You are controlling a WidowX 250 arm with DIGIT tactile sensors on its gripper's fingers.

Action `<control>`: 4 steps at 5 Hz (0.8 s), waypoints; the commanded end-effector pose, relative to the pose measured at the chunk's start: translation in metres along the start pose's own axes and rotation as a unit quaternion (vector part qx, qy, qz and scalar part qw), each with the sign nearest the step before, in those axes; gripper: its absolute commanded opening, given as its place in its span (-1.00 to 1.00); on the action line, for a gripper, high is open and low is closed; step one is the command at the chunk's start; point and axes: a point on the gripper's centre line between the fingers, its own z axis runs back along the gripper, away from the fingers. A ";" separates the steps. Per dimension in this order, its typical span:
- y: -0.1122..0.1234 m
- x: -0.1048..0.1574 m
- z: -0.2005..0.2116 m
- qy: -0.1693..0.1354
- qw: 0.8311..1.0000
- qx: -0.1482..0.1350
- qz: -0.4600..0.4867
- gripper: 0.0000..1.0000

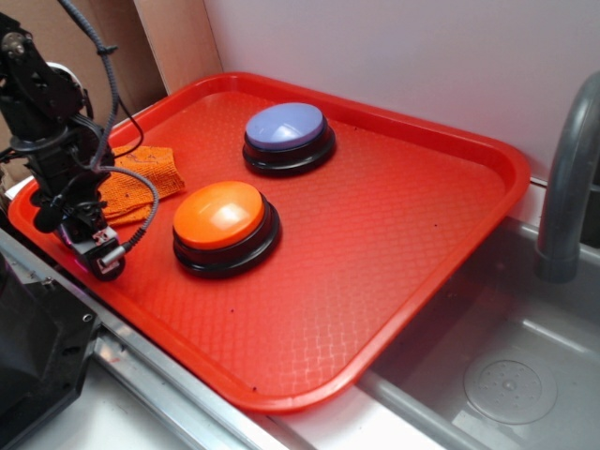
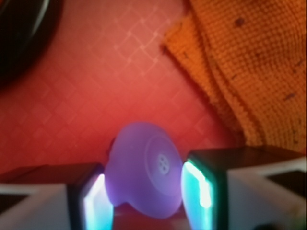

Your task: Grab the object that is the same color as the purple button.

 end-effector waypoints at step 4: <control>-0.001 0.051 0.141 -0.021 0.994 0.008 0.110 -1.00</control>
